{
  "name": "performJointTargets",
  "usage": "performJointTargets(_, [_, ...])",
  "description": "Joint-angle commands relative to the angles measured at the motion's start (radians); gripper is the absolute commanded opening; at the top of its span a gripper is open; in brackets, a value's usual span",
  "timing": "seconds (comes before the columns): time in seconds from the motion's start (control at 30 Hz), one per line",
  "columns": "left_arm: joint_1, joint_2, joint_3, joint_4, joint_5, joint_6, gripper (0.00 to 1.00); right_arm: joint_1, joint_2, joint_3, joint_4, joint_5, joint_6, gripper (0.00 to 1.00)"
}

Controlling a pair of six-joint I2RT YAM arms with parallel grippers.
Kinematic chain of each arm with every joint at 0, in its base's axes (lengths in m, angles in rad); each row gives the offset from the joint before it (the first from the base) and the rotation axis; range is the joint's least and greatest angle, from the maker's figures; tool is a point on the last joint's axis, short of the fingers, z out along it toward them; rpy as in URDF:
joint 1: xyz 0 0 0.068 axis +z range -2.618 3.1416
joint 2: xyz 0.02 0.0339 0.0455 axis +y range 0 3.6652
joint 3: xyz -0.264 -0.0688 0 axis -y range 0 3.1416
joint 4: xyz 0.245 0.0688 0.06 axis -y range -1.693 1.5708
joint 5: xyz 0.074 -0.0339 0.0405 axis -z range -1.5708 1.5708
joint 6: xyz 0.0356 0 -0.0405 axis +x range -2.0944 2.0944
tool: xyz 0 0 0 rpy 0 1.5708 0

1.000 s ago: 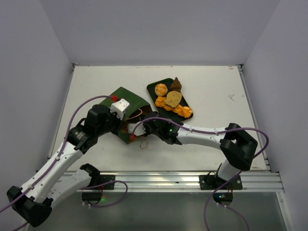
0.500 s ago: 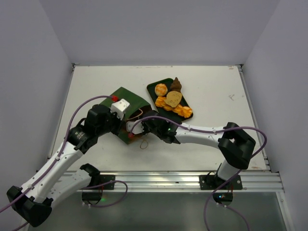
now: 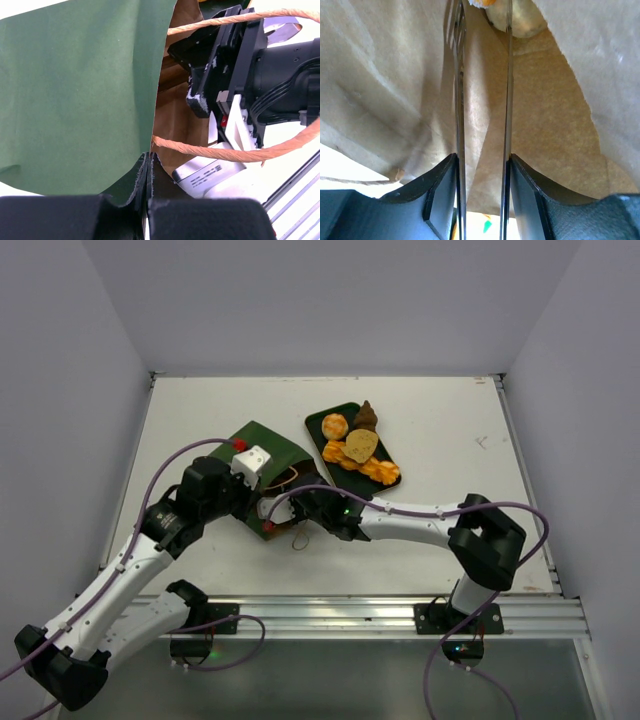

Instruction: Take the fake bread out of the paper bag

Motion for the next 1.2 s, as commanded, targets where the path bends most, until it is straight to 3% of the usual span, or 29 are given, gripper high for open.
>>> performJointTargets(0.0, [-0.005, 0.0, 0.008, 0.049, 0.026, 0.015, 0.0, 0.009, 0.013, 0.055, 0.039, 0.002, -0.024, 0.48])
performJointTargets(0.53, [-0.005, 0.0, 0.007, 0.068, 0.047, 0.012, 0.0, 0.022, 0.09, 0.107, 0.05, 0.034, -0.021, 0.46])
performJointTargets(0.83, [-0.005, -0.012, -0.012, 0.076, 0.036, 0.009, 0.0, 0.02, 0.051, 0.089, 0.042, 0.03, 0.019, 0.09])
performJointTargets(1.17, [-0.005, -0.015, -0.041, 0.111, -0.022, 0.0, 0.0, -0.018, -0.137, -0.041, -0.007, -0.023, 0.066, 0.01])
